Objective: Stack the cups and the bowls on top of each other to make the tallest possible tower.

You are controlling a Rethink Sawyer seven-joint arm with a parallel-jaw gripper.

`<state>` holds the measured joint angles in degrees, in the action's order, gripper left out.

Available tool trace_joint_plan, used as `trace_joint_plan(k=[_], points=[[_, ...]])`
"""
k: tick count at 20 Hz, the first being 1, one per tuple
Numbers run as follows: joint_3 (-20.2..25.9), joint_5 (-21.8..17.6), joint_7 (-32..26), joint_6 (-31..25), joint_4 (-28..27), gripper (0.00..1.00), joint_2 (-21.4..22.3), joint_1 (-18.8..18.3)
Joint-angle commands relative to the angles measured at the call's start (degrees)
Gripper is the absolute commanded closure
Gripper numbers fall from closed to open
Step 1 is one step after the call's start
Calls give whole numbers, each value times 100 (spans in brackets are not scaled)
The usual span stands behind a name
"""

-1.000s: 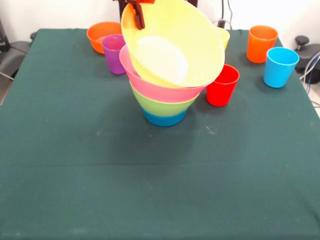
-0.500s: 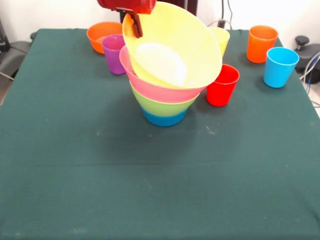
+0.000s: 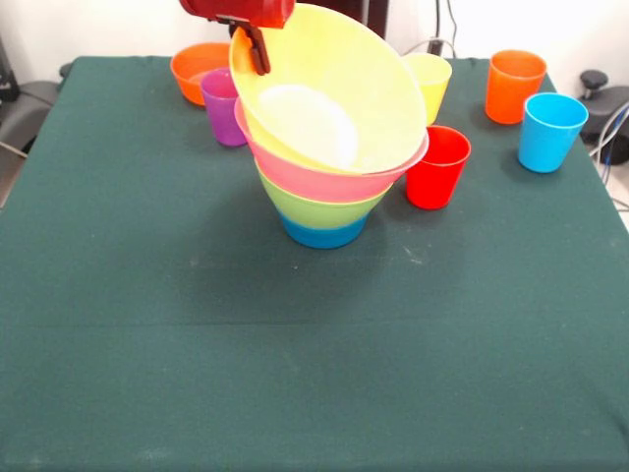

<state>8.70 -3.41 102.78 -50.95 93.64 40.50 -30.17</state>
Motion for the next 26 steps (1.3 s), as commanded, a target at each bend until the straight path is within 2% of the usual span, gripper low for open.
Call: trace_joint_plan(k=[1, 3, 4, 8, 9, 18, 23, 26], points=[[319, -22, 114, 315, 165, 100, -63, -40], [295, -84, 87, 238, 99, 100, -79, -5], [305, -74, 85, 219, 79, 0, -88, -8], [348, -14, 68, 229, 135, 0, -82, -44], [367, -10, 50, 268, 154, 100, -77, -54], [400, 24, 72, 414, 190, 100, -112, -83], [392, 22, 97, 343, 113, 100, -133, -62], [269, 9, 287, 158, 60, 100, -23, 72]])
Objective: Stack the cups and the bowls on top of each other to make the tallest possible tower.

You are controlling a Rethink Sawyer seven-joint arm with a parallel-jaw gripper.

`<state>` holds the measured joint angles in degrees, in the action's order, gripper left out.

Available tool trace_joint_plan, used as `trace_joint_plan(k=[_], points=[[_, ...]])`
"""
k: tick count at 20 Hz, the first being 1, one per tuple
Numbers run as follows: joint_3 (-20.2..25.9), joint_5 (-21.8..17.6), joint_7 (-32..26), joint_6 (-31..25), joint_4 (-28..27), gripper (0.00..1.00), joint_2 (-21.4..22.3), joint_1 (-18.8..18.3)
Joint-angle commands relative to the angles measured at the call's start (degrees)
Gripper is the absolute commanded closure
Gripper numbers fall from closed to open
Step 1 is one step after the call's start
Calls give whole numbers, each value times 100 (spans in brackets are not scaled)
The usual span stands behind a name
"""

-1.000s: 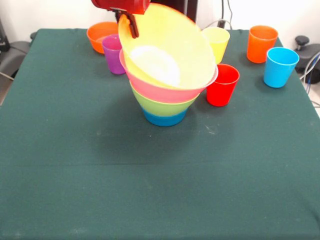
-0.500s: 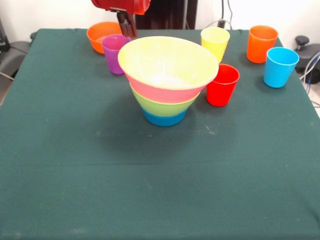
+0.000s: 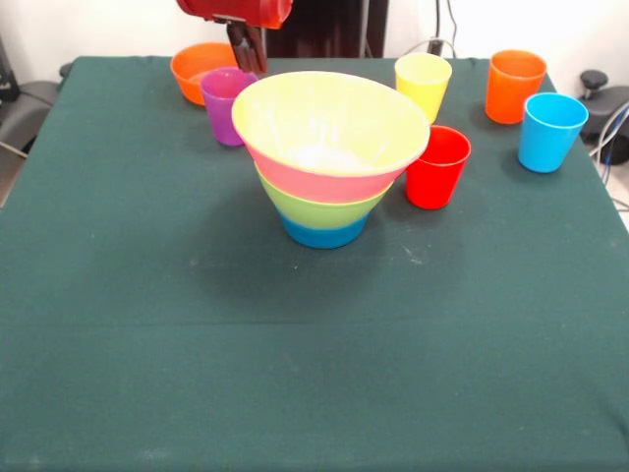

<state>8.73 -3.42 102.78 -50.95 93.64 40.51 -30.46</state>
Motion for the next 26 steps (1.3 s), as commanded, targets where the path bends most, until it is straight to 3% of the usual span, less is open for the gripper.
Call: trace_joint_plan(k=[1, 4, 6, 11, 19, 26], points=[[186, 24, 402, -137, 4, 100, 224, 223], [4, -68, 548, -790, -288, 100, 546, 433], [-41, -59, 707, -1564, -716, 100, 698, 563], [-42, -110, 769, -1816, -1276, 100, 341, 664], [-139, -318, 635, -1784, -2107, 100, -560, 680], [-197, -403, 477, -854, -2195, 100, -1358, 462]])
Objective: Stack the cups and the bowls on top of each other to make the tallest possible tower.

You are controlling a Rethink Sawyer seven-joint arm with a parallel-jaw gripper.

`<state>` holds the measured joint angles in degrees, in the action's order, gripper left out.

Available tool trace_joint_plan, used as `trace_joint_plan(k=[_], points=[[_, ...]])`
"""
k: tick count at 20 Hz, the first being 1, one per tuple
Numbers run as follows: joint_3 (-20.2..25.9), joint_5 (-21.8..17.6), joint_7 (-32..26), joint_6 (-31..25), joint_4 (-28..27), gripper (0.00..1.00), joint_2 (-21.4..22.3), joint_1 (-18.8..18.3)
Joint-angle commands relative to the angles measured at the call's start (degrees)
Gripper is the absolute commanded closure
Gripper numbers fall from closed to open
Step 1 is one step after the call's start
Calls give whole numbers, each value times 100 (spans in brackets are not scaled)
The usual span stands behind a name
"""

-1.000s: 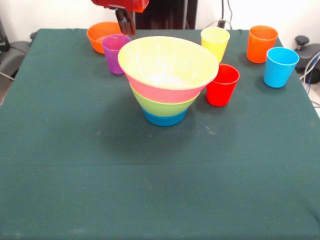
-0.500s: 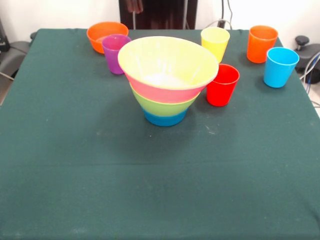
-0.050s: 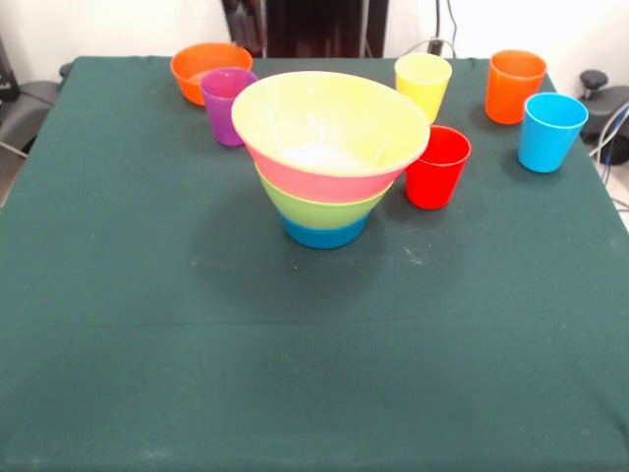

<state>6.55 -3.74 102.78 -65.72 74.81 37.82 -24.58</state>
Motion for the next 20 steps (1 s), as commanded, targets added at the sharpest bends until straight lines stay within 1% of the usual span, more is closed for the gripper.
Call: trace_joint_plan(k=[1, 3, 5, 10, 15, 16, 20], points=[[1, -365, 509, 677, -333, 100, -1169, -135], [-60, -444, 499, 713, -488, 100, -1315, -104], [-114, -442, 530, 759, -551, 100, -1416, -69], [-210, -395, 460, 1113, -519, 100, -1578, -44], [-196, -346, 214, 1401, -300, 100, -1554, -141], [-190, -341, 169, 1514, -128, 100, -1488, -171], [-147, -326, 28, 1698, 127, 100, -1418, -282]])
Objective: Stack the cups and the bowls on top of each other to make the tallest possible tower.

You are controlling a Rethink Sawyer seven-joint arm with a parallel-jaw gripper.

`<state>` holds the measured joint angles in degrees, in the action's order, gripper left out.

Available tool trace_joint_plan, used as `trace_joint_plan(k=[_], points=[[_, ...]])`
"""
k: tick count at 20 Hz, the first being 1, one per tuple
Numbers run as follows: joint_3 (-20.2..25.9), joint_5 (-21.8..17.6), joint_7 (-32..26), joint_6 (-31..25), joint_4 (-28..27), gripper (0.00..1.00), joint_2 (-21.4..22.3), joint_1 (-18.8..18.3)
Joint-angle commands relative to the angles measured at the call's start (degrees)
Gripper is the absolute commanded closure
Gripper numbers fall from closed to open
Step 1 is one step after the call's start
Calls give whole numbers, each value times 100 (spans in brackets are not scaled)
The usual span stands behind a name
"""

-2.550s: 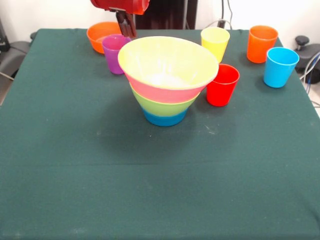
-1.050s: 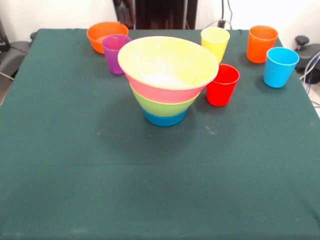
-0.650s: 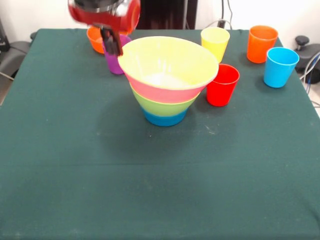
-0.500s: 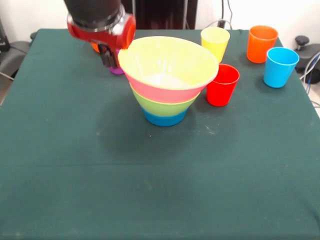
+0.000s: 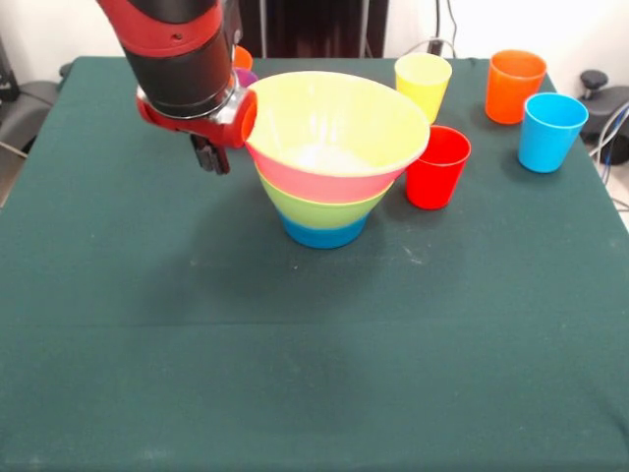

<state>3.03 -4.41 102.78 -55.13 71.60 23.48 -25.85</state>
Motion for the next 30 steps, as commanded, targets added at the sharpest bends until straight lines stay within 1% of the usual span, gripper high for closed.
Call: trace_joint_plan(k=[1, 3, 4, 11, 12, 14, 19, 20, 23, 25, 27, 30], points=[[212, -256, 12, 653, 491, 100, 37, -169], [221, -265, -30, 701, 551, 100, 47, -221], [234, -271, -68, 628, 389, 100, -40, -243], [274, -365, -270, 445, -5, 100, -232, -342], [291, -375, -321, 360, -159, 100, -306, -359], [307, -409, -387, 317, -303, 100, -392, -384], [327, -438, -424, 337, -362, 100, -463, -400], [342, -457, -455, 425, -284, 100, -461, -432], [388, -509, -529, 541, -295, 100, -558, -484], [391, -552, -563, 534, -423, 100, -646, -487], [395, -566, -576, 583, -394, 100, -651, -501], [416, -578, -605, 569, -493, 100, -738, -517]])
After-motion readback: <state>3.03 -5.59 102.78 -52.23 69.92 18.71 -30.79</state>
